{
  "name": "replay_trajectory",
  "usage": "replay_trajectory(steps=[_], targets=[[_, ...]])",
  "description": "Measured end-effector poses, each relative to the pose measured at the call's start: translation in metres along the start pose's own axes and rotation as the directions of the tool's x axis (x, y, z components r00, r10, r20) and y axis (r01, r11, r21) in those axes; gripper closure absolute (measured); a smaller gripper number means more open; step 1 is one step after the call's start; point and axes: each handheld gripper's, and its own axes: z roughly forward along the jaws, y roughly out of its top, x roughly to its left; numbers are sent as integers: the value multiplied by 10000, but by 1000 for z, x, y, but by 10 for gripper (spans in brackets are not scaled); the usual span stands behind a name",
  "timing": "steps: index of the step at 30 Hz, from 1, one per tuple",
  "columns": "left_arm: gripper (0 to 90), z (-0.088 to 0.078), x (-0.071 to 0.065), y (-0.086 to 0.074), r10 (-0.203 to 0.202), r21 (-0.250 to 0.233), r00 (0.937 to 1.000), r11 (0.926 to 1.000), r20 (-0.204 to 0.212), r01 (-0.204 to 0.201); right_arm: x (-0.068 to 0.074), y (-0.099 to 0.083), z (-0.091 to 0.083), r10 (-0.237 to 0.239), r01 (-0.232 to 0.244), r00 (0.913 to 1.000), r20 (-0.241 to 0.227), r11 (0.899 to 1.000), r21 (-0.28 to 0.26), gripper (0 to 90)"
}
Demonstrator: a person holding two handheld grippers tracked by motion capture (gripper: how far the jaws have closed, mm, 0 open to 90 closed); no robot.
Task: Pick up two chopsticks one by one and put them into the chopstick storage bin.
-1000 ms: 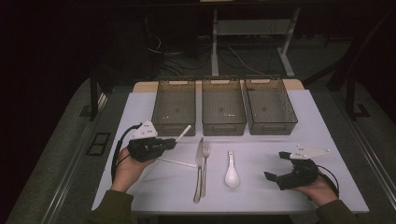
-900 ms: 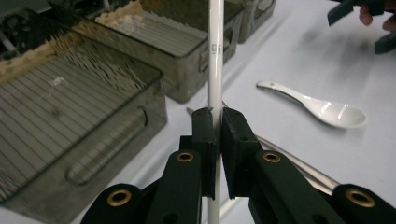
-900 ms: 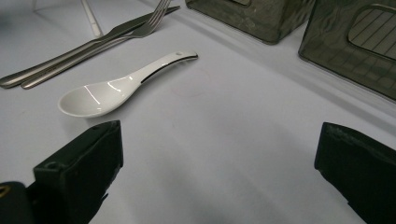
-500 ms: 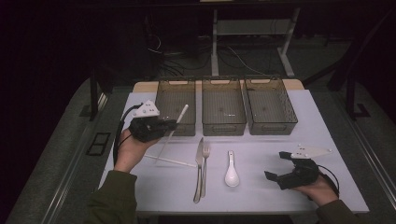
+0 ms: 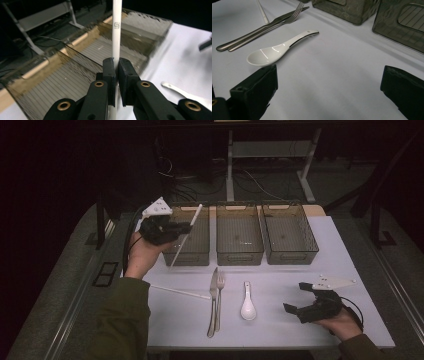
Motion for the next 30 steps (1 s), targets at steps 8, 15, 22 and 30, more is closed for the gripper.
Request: replay_trajectory(steps=[8,15,22,30], targets=[[835,11,24,18,-115,-371,9978,9993,-650,91,0,0,0,7,-7,10000,-18,10000,29,13],[836,24,46,18,-413,-468,9911,9983,-1267,357,0,0,0,7,-7,10000,-33,10000,33,13],[835,45,57,-1,-701,381,9858,9963,-1525,768,-1,0,0,5,-5,10000,-69,10000,22,13],[835,68,62,-28,-1181,1198,9777,9829,-1739,1400,-1,-1,0,-21,21,10000,-91,10000,73,13]])
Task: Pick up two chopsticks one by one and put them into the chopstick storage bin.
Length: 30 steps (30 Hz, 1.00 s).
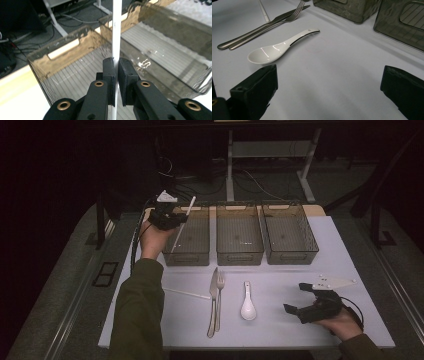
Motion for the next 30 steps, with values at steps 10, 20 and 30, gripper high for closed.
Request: replay_trajectory(steps=[10,20,30], targets=[[829,27,-1,-6,-341,208,9993,9992,-130,344,0,-1,0,-10,10,10000,-50,10000,38,13],[778,46,-1,-10,-686,310,9967,9971,-442,700,-1,-1,-1,32,-33,9999,-96,10000,-21,13],[578,24,-7,-7,-775,-114,9957,9969,501,781,0,-1,-1,19,-19,10000,-59,10000,-9,13]])
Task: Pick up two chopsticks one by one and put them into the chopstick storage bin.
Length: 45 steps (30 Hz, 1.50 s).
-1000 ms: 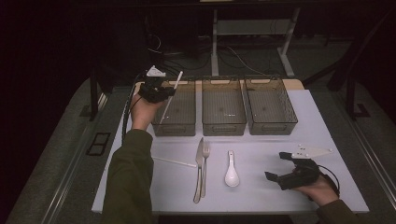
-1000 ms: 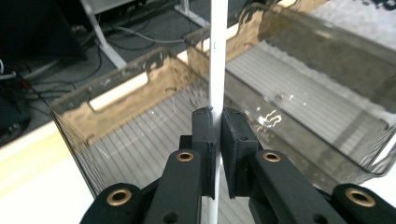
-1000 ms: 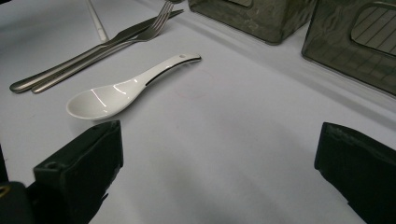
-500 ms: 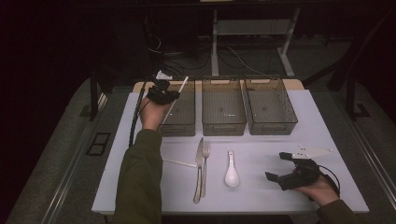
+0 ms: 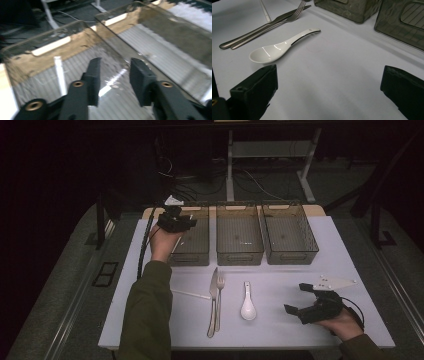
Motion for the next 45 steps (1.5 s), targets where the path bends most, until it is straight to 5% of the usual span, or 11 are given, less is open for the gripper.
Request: replay_trajectory(steps=[7,12,24,34,38,45], targets=[[430,-22,-21,-7,554,299,9950,9979,825,-580,0,0,1,-48,48,10000,20,10000,12,13],[375,-43,-38,-19,772,46,9873,9969,1387,-786,1,0,0,-62,62,10000,44,10000,7,13],[383,-77,-66,-68,1829,134,9697,9822,1619,-1875,1,0,0,-52,52,10000,27,10000,-6,13],[545,-83,-65,-115,2175,638,9611,9709,1703,-2310,1,0,1,-23,23,10000,11,10000,4,13],[605,-84,-60,-129,2031,819,9651,9724,1654,-2186,2,0,2,-43,43,10000,2,10000,20,13],[664,-86,-48,-148,2167,1427,9616,9599,1685,-2413,2,0,2,-42,42,10000,13,10000,44,13]])
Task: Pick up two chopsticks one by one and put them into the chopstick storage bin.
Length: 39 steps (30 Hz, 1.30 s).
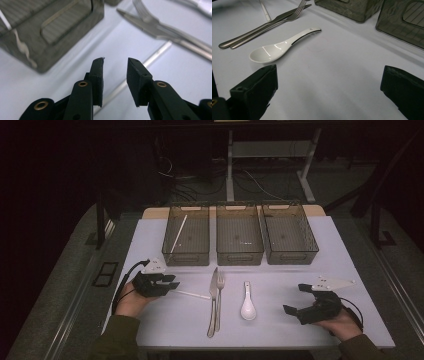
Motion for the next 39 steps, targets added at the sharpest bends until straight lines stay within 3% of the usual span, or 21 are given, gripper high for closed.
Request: replay_trajectory(steps=[4,8,11,16,22,32,39], targets=[[704,-4,9,-9,-277,59,9995,9996,-148,278,0,0,0,11,-11,10000,24,10000,1,13],[741,-11,21,-20,-724,189,9943,9971,-787,741,0,0,0,36,-36,10000,36,10000,14,13],[779,-17,31,-29,-1213,131,9842,9922,-1287,1240,0,0,0,36,-37,10000,39,10000,20,13],[843,-25,45,-44,-1891,111,9589,9806,-2118,1958,0,0,0,37,-37,10000,41,10000,12,13],[857,-32,54,-57,-2162,234,9411,9729,-2601,2300,0,0,0,41,-41,10000,42,10000,29,13],[887,-31,56,-61,-2298,447,9401,9676,-2517,2485,0,0,0,36,-36,10000,46,10000,36,13],[888,-31,51,-61,-2158,717,9454,9682,-2441,2395,0,0,0,13,-13,10000,41,10000,26,13]])
